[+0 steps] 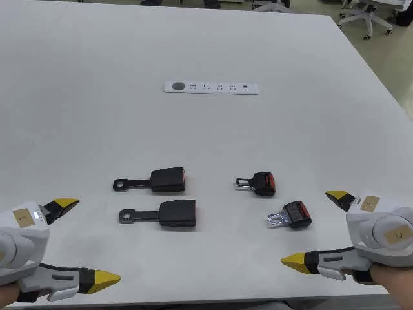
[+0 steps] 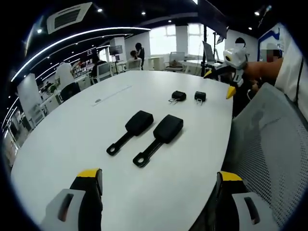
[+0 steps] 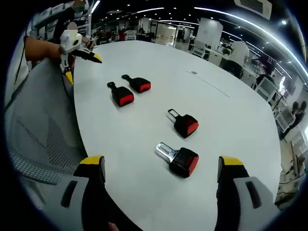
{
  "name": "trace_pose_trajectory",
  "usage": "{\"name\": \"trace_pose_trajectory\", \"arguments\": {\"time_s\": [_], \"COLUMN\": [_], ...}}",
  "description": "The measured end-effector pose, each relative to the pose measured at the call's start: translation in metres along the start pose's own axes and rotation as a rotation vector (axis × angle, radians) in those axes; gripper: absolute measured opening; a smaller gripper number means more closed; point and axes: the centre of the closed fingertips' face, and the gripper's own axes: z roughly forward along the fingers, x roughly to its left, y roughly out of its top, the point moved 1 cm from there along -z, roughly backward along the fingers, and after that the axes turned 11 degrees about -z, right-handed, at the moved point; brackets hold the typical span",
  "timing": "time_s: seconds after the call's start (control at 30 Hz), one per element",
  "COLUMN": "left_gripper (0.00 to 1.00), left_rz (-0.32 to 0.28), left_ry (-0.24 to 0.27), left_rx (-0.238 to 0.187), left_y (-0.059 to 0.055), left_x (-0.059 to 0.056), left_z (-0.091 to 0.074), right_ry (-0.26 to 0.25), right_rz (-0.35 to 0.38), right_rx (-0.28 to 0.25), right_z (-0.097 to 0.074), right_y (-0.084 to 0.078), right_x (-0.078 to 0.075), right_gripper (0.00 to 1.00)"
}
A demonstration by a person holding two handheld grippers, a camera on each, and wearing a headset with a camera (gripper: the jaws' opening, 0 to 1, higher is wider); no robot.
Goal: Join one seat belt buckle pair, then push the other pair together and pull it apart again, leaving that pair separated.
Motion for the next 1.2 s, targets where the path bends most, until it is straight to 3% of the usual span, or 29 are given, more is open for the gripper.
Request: {"name": "trace_pose_trajectory", "arguments": {"time_s": [0.3, 0.7, 1.2], "left_gripper": [1.0, 1.0, 1.0], "left_rz": [0.0, 0.002, -0.003], "left_ry": [-0.005, -0.009, -0.005], "left_rx": [0.003, 0.006, 0.009], "left_y": [0.0, 0.005, 0.003], "left_x": [-0.001, -0.012, -0.009], "left_z": [0.001, 0.0, 0.0], "right_ry": [0.003, 0.006, 0.018], "right_rz": [-0.008, -0.014, 0.006], "right_rx": [0.0, -0.011, -0.022], "right_z": [-0.001, 0.0, 0.004], "right_y": [0.001, 0.004, 0.008], "right_x": [0.0, 0.0, 0.007], "right_gripper": [0.92, 0.91, 0.93]}}
